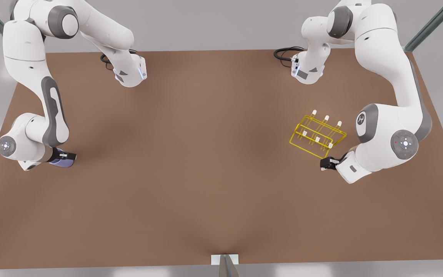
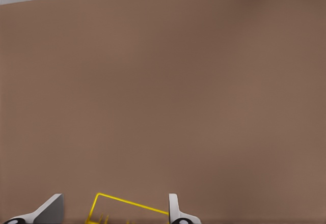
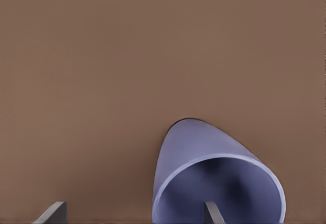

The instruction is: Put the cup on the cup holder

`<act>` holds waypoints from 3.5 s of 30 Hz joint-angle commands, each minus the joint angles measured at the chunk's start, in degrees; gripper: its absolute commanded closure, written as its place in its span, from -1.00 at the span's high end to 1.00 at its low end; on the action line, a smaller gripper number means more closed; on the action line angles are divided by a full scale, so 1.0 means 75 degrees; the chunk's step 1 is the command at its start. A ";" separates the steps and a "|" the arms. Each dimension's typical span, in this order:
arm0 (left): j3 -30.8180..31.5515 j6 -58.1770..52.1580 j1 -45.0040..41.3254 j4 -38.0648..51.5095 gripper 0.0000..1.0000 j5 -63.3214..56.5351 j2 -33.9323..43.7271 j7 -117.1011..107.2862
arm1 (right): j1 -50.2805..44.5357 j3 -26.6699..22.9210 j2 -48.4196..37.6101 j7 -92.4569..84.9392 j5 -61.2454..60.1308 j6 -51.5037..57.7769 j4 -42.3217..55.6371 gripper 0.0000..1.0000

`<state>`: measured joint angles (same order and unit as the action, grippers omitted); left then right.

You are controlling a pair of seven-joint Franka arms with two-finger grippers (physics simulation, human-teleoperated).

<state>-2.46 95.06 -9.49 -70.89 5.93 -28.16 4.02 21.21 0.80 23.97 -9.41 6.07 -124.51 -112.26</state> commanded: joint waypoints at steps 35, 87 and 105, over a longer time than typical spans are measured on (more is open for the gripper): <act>-0.0140 -0.0007 0.0012 -0.0263 1.00 -0.0029 -0.0054 -0.0383 | -0.2980 0.3901 0.3283 -0.1463 -0.9622 -0.0274 0.3939 -0.57; 0.0762 0.3978 -0.3679 0.1120 1.00 -0.1681 -0.3453 -1.9532 | -0.1574 0.0772 -0.1777 0.1677 -0.0446 0.4671 0.3612 1.00; 0.0750 0.4001 -0.3973 0.0956 1.00 -0.1986 -0.4027 -1.9180 | -0.1574 0.0796 -0.1789 0.1677 -0.0481 0.4660 0.3636 1.00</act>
<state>3.14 124.80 -39.33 -63.79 -8.39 -58.20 -137.18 9.41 6.75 10.61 1.00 2.52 -89.61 -85.02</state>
